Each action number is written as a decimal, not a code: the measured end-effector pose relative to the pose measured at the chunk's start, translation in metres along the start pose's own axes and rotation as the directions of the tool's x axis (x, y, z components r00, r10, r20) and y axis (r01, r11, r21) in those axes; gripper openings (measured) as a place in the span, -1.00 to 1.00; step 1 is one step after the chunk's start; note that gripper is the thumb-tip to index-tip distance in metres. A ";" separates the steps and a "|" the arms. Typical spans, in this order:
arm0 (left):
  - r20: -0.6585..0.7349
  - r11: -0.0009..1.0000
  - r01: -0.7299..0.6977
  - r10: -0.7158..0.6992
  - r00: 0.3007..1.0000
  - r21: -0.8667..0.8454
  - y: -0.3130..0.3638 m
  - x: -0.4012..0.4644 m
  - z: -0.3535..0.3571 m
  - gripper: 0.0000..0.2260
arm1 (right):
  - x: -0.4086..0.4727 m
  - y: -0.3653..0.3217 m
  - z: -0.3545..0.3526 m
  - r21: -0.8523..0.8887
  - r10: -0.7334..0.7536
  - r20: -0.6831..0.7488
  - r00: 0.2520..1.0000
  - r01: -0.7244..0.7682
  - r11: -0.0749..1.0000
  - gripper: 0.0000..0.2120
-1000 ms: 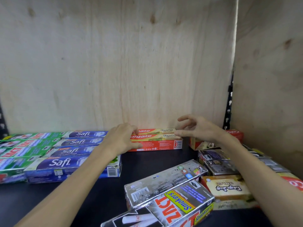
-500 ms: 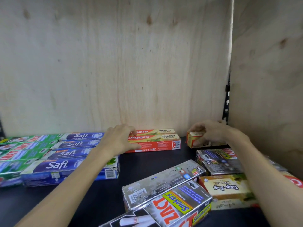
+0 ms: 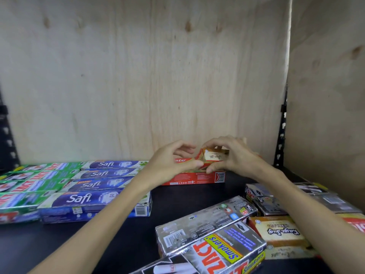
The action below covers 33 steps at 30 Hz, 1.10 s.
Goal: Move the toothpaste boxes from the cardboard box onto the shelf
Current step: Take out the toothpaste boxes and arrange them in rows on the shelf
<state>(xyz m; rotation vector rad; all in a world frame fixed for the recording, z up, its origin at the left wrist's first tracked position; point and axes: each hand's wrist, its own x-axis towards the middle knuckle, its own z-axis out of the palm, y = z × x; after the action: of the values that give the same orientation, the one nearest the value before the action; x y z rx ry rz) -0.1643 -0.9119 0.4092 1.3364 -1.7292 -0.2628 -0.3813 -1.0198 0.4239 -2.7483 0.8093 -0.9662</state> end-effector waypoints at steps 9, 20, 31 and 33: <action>-0.125 1.000 -0.008 0.009 0.992 0.004 0.000 0.000 0.014 -0.60 | 0.002 -0.009 0.017 0.137 -0.027 -0.124 0.992 0.044 0.990 -0.11; -0.104 0.947 0.204 -0.236 0.966 -0.248 -0.019 0.011 0.002 -0.79 | 0.000 0.007 0.017 -0.118 -0.028 -0.103 0.994 0.015 0.993 -0.27; -0.022 0.963 0.270 -0.270 0.963 -0.007 -0.043 0.002 -0.040 -0.78 | -0.009 0.041 0.013 0.017 0.188 0.032 0.982 -0.188 0.982 -0.51; -0.033 0.967 0.247 -0.246 0.969 0.060 -0.044 0.000 -0.042 -0.75 | -0.009 0.041 0.013 0.031 0.190 0.025 0.981 -0.191 0.981 -0.50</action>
<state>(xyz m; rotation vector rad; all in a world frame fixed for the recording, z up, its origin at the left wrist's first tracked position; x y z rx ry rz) -0.1034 -0.9152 0.4050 1.5975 -1.5609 -0.3317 -0.3973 -1.0509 0.3978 -2.5904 1.0202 -0.9011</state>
